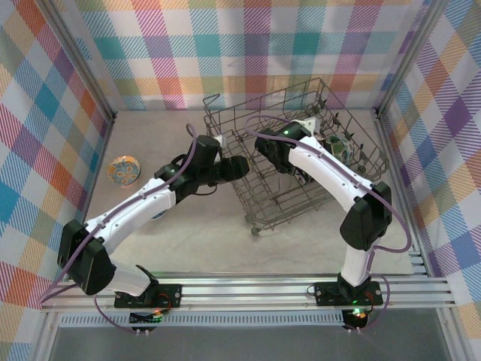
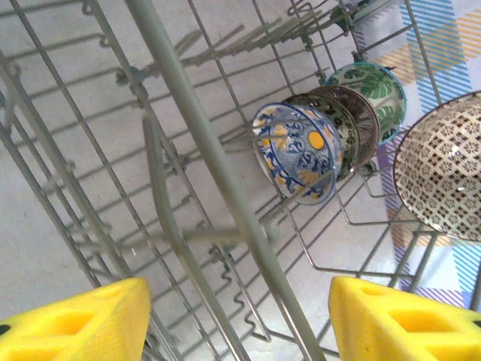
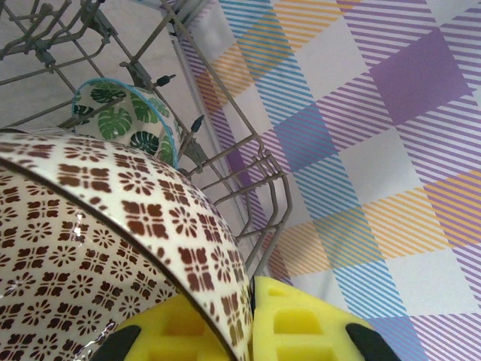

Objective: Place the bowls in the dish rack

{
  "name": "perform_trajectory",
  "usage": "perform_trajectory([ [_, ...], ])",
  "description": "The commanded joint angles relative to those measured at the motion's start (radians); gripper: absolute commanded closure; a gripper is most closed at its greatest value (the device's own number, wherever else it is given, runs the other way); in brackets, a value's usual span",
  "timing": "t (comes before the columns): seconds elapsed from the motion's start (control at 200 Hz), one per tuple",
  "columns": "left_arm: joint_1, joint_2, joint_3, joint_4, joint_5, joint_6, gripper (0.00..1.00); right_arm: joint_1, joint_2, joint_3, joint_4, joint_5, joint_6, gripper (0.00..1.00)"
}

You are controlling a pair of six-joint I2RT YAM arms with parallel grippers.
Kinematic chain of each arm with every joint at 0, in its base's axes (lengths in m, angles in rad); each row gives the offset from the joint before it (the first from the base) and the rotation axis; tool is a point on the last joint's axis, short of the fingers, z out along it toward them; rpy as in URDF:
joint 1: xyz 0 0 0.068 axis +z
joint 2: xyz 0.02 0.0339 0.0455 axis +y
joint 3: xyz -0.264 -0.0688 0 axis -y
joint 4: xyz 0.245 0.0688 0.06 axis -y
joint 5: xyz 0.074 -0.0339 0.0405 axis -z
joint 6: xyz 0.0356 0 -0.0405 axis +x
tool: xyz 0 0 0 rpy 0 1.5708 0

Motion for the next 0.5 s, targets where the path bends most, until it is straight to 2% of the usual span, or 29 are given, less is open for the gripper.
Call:
perform_trajectory([
  [0.0, -0.063, -0.032, -0.032, -0.01, -0.062, -0.073, 0.38, -0.011, -0.062, -0.007, -0.165, 0.038, 0.014, 1.0],
  [0.09, -0.114, -0.033, -0.026, -0.021, -0.087, -0.069, 0.38, -0.016, -0.073, -0.009, -0.164, 0.039, 0.012, 1.0],
  [0.235, -0.129, -0.038, 0.007, -0.099, -0.167, 0.007, 0.27, -0.016, -0.08, -0.014, -0.167, 0.034, 0.015, 1.0],
  [0.345, -0.107, -0.061, 0.044, -0.144, -0.2, 0.095, 0.18, -0.016, -0.081, -0.023, -0.166, 0.031, 0.017, 1.0],
  [0.495, -0.039, -0.113, 0.072, -0.192, -0.199, 0.2, 0.13, -0.016, -0.085, -0.029, -0.167, 0.027, 0.022, 1.0],
])
